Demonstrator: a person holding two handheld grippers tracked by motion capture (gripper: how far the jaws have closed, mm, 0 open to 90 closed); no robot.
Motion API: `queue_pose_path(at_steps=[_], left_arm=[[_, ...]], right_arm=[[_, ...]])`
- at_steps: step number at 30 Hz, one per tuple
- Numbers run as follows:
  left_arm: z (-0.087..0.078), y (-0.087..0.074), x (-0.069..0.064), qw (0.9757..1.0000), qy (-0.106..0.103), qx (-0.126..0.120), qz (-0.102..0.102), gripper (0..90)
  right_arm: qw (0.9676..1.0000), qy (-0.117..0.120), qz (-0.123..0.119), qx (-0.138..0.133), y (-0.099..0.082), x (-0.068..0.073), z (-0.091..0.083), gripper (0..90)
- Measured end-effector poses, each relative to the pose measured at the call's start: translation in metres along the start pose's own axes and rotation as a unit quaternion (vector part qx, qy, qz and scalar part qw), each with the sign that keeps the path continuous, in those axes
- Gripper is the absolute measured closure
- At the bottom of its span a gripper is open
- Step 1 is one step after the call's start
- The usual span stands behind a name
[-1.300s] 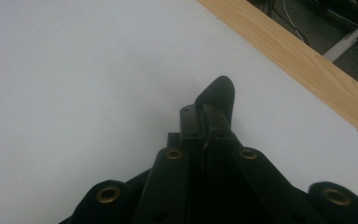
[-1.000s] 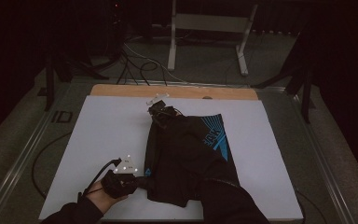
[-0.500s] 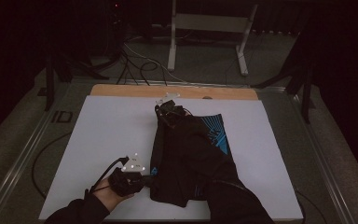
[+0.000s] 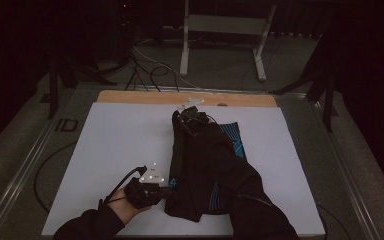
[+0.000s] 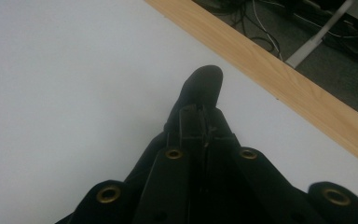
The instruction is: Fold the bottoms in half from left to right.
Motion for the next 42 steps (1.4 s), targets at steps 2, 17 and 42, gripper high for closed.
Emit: queue_pose_path(at_steps=[2, 17, 42], left_arm=[[0.001, 0.002, -0.001, 1.0, -0.002, -0.001, 0.002, 86.1], [0.008, 0.015, -0.009, 0.9998, -0.01, -0.003, 0.015, 86.1], [0.037, 0.051, -0.027, 0.9983, -0.037, -0.015, 0.042, 86.1]], right_arm=[[1.0, -0.002, 0.002, 0.0, -0.001, -0.003, -0.003, 88.9], [0.9999, -0.011, 0.005, -0.005, -0.005, -0.02, -0.017, 88.8], [0.999, -0.042, 0.014, -0.007, -0.017, -0.063, -0.05, 88.8]])
Point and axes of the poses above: each handheld gripper's, and its own axes: z roughly forward along the jaws, y roughly out of its top, x roughly to its left, the point moved 10 cm from there along z, roughly forward along the jaws, and after that the axes turned 7 degrees about -x, right-handed, at the moved point
